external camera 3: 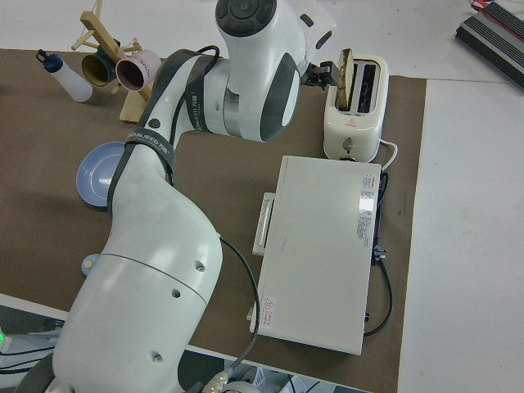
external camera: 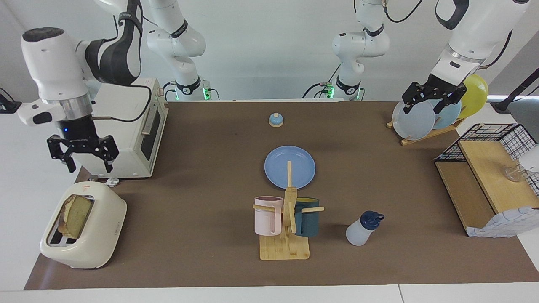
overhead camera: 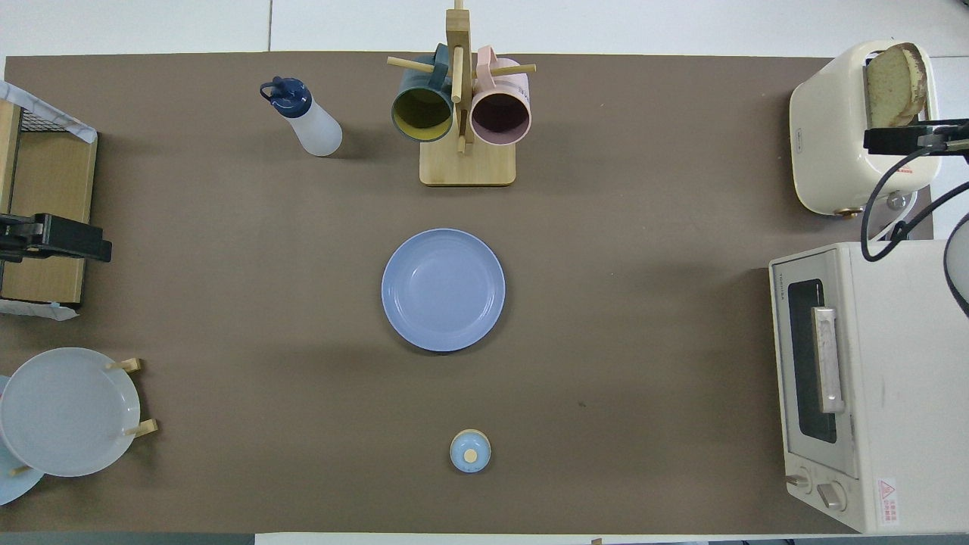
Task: Put bread on plate and add seasoning
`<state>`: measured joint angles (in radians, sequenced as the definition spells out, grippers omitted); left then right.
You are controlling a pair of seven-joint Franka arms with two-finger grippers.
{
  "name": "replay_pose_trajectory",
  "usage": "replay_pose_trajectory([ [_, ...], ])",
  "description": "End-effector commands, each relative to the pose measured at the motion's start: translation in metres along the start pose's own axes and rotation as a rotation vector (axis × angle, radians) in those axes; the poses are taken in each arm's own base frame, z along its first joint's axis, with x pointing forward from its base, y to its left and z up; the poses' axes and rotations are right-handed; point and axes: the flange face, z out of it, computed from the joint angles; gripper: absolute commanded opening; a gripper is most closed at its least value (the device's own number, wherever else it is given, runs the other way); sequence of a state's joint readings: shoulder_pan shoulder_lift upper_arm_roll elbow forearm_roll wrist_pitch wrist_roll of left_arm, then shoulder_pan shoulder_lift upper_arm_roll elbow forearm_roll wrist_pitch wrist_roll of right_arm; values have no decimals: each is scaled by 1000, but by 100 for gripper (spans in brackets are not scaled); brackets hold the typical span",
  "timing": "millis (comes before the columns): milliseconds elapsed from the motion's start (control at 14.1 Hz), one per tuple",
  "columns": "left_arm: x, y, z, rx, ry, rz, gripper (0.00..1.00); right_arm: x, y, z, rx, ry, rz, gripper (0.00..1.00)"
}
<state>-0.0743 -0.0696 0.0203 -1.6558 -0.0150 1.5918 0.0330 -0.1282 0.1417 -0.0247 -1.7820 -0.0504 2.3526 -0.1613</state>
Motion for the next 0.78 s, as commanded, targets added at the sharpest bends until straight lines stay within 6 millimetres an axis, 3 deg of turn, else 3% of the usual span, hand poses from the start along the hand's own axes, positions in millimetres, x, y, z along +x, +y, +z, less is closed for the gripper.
replay_pose_trajectory([
  [0, 0, 7, -3, 5, 40, 20, 100, 5, 12, 31, -42, 28, -33, 98],
  [142, 0, 11, 1, 4, 41, 28, 100, 5, 24, 46, -88, 41, -63, 97],
  [283, -4, 35, 11, 3, 42, 70, 100, 4, 33, 55, -103, 57, -93, 95],
  [354, -4, 46, 16, 2, 56, 87, 100, 5, 32, 54, -105, 59, -114, 87],
  [425, -7, 56, 19, -1, 75, 104, 100, 7, 33, 53, -107, 63, -130, 74],
  [567, -14, 62, 34, -8, 121, 89, 100, 9, 34, 51, -132, 52, -214, 17],
  [638, -20, 72, 43, -12, 151, 103, 100, 10, 33, 50, -148, 46, -252, 0],
  [708, -25, 81, 57, -17, 192, 121, 100, 12, 32, 48, -163, 40, -279, 0],
])
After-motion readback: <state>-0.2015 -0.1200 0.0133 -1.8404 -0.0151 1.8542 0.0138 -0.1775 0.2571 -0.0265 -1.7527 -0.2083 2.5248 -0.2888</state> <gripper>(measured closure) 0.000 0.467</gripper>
